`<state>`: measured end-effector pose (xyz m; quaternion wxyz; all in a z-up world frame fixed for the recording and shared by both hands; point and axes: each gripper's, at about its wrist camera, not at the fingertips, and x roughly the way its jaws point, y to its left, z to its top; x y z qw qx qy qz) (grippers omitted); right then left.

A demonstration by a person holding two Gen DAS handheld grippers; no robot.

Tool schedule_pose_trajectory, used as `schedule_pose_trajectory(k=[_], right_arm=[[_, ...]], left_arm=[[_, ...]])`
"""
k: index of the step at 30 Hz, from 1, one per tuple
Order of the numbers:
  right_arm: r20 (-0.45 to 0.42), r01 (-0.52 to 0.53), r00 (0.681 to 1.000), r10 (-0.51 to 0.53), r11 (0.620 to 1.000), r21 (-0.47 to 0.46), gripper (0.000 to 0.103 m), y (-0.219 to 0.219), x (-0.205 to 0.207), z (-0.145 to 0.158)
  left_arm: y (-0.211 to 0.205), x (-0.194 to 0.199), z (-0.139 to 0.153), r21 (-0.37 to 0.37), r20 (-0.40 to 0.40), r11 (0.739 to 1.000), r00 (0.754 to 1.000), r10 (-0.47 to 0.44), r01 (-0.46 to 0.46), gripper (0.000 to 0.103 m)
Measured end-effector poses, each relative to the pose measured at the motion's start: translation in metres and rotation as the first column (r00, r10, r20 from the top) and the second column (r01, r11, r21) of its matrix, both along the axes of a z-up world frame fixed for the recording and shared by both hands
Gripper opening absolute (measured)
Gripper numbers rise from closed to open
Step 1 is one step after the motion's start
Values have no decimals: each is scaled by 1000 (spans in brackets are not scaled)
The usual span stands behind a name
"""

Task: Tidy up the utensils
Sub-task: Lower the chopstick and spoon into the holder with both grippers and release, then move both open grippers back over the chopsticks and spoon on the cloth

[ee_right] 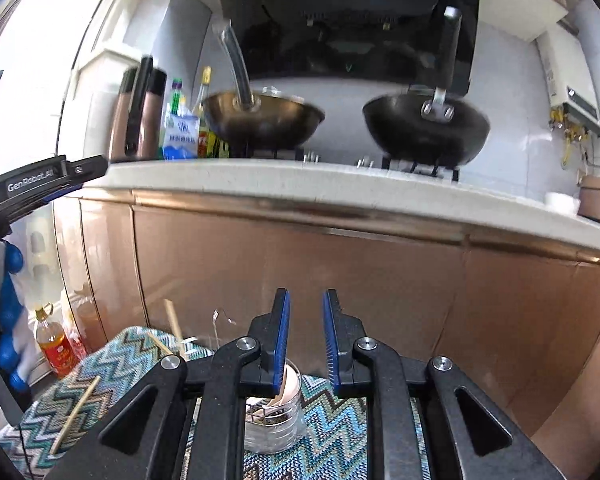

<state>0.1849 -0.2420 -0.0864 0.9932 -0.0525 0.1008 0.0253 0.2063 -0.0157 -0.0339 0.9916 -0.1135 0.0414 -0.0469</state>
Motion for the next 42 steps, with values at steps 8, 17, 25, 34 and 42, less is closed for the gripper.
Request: schedule_pose_trajectory(k=[8,17,25,34,42], right_arm=[[81,2,997,-4,1000,30,32,-1,-82,46],[151,-30,988,17,996,90,53,-4,-155,71],[157,-35,987,19,994,102,64,-12,-183,73],[108,-20,994,7,993,118,64,-32,-194,58],[22,26,999,-29,991,134,63,-49,-189,31]], left_arm=[[48,-75,34,8,13,999,999,33,-34,46],[87,-136,42,7,-4,999,999,52,-52,51],[97,-157,41,27,-14,998,999,49,-49,52],[110,-168,33,65,-66,996,996,59,-55,52],[119,-166,12,43,-133,997,989,71,-65,52]])
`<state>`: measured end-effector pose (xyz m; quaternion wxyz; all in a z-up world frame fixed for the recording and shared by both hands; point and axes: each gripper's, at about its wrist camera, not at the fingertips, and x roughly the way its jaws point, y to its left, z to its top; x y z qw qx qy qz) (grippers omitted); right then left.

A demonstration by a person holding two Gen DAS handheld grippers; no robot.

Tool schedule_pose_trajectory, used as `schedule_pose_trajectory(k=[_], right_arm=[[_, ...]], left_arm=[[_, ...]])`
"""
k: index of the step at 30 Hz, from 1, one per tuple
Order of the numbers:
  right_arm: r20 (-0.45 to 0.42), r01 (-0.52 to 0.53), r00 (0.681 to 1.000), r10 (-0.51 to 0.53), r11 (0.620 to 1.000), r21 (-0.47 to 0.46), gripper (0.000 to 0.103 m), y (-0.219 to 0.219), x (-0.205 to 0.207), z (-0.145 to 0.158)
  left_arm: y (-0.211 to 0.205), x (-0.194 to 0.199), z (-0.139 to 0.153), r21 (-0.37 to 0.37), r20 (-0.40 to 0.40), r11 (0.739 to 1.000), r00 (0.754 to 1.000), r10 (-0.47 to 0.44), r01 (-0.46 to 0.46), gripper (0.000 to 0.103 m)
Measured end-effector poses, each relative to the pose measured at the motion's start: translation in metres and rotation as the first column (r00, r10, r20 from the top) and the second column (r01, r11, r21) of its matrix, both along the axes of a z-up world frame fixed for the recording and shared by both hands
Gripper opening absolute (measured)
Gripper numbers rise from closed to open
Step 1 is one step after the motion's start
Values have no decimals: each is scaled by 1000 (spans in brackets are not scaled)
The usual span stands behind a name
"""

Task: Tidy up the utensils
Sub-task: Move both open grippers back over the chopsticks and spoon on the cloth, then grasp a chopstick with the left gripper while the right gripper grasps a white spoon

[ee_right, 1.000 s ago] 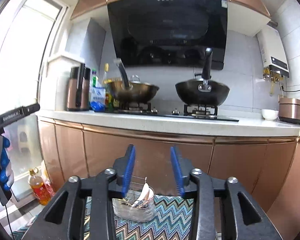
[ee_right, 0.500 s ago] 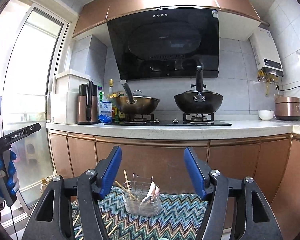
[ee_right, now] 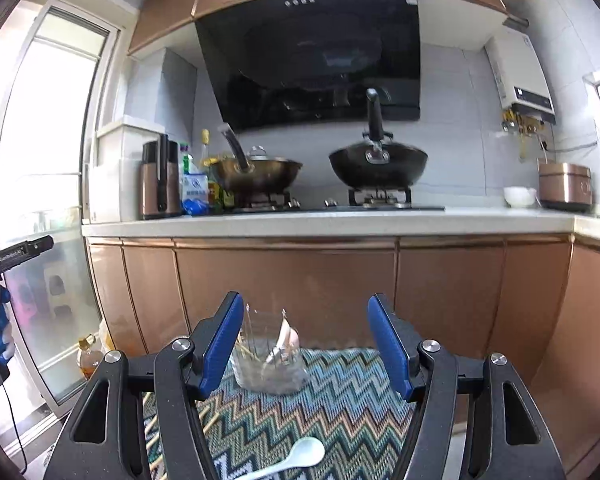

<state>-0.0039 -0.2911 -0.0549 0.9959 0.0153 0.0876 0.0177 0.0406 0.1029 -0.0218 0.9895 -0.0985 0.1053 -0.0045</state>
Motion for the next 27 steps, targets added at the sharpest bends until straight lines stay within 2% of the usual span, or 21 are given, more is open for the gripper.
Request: schedule_pose_trajectory(k=[7,12,14,16,22,27], right_arm=[[-81,18,997,-16,1000,23,56,-15,10,-23],[-149,12,989,-5,999,43,53,-22,22,-42],[-185,8,983,2,999,52,52,-24,29,-52],[-221,1,975,14,998,66,51,-26,36,-63],[-335,-11,941,46,994,106,49,-29,59,-100],[-430,-15,899,84,987,162,47,-38,80,-130]], left_arm=[[-8,25,-29,4,-134,999,990,-42,43,52],[-20,45,-53,-25,-240,993,963,-122,120,52],[-28,55,-65,-39,-295,984,939,-176,172,52],[-38,67,-80,-53,-361,974,905,-224,220,52],[-69,97,-123,-63,-515,951,806,-291,303,52],[-91,125,-162,-111,-622,931,707,-338,348,51]])
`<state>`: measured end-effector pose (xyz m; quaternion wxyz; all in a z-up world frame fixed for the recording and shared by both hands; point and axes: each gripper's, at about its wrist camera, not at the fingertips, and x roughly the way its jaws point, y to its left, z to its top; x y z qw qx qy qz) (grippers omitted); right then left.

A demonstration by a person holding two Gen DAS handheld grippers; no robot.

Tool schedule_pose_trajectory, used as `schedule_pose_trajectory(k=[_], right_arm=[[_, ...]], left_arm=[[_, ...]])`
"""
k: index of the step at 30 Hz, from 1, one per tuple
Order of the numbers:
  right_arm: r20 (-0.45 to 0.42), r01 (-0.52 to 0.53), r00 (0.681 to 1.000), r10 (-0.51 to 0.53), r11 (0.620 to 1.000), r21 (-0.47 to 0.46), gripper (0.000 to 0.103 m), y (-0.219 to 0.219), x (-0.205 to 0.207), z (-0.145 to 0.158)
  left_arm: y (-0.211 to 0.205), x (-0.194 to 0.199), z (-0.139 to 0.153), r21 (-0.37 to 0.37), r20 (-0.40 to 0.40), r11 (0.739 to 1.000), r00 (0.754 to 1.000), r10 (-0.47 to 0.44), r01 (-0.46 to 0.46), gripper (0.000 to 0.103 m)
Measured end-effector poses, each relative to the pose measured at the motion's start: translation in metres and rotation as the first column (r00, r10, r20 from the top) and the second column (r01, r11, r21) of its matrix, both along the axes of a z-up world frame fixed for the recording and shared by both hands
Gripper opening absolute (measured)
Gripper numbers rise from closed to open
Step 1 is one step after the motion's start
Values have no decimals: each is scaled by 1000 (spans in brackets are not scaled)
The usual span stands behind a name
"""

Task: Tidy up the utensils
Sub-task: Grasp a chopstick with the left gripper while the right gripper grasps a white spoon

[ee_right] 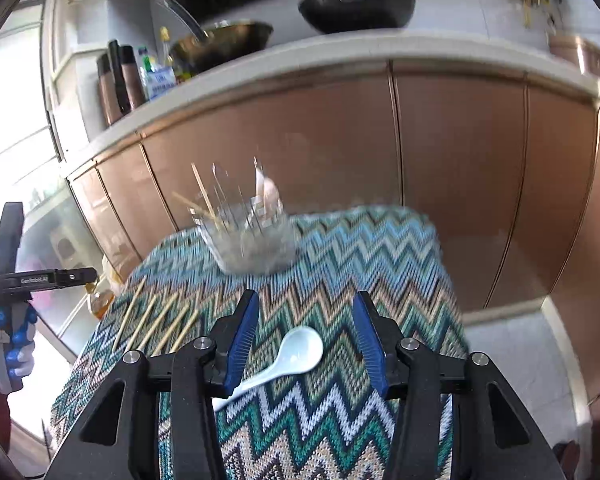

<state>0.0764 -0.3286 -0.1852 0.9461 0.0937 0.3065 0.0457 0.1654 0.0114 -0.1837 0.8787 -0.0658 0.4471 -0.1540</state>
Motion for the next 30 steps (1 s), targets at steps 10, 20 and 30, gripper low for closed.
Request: schedule_pose_trajectory(k=[10,20,30], right_arm=[[-194,-27,979,56,989,148,38,-16,41,-63],[-271,-57,956,112,977,204,33,-14,67,-99],[-303,-82,943,140,977,195,32,-14,80,-111]], left_arm=[[-32,42,-48,22,-175,996,981,-82,87,51],[-48,70,-72,49,-283,989,952,-120,140,34],[-58,87,-85,77,-340,984,932,-124,159,25]])
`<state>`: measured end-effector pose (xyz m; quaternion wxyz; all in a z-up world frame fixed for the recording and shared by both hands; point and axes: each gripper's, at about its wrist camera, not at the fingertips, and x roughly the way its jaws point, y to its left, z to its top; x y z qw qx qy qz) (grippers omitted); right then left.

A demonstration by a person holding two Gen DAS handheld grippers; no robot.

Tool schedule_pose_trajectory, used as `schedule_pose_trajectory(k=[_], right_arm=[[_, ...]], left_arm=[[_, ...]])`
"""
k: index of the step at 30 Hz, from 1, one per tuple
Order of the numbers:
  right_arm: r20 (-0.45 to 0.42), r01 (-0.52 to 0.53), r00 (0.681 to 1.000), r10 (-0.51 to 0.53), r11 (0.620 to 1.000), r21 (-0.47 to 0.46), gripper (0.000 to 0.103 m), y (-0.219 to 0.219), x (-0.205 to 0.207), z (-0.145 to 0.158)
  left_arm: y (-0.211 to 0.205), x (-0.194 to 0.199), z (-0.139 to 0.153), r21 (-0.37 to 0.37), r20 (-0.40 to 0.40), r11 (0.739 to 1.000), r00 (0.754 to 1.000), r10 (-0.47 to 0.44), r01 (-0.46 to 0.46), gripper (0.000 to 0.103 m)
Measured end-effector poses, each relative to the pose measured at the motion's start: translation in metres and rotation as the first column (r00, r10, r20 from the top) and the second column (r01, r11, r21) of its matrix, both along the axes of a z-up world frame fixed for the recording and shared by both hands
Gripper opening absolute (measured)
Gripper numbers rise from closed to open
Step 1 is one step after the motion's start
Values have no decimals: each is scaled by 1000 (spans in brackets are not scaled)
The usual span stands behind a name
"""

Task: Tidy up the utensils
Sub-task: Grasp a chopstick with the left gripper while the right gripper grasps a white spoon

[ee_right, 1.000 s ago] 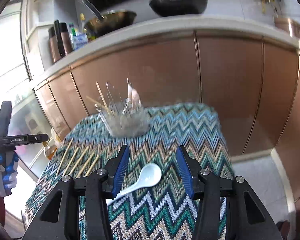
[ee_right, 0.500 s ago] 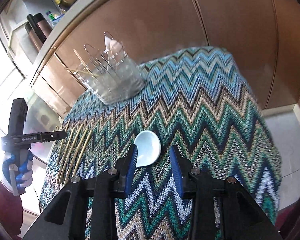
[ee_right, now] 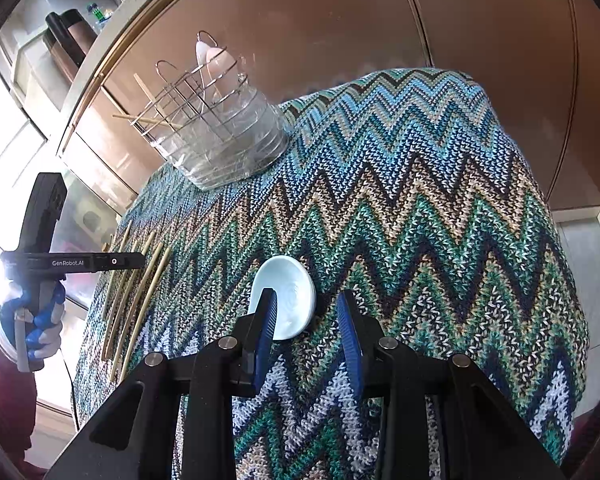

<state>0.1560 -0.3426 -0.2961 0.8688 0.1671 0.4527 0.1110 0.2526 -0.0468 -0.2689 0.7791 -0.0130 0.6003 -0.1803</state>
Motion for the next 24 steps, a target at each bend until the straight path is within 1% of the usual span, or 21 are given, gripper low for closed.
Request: schedule_pose_trajectory(k=[5,10,17,24], right_arm=[[-28,-25,999,25,1000,19,28,3,10,-6],[-66,-42,997,46,997,66,24,1,19,-14],[-102,-69,992,80,992,107,15,1,31,-21],[-135,-90,985,110,985,147,14,2,44,-29]], left_arm=[[-9,5,-6,10,-20,1000,1000,-15,15,16],[-19,11,-15,30,-39,999,999,-22,23,15],[-23,16,-30,22,-83,999,996,-25,27,11],[-26,19,-32,21,-90,999,995,-36,38,10]])
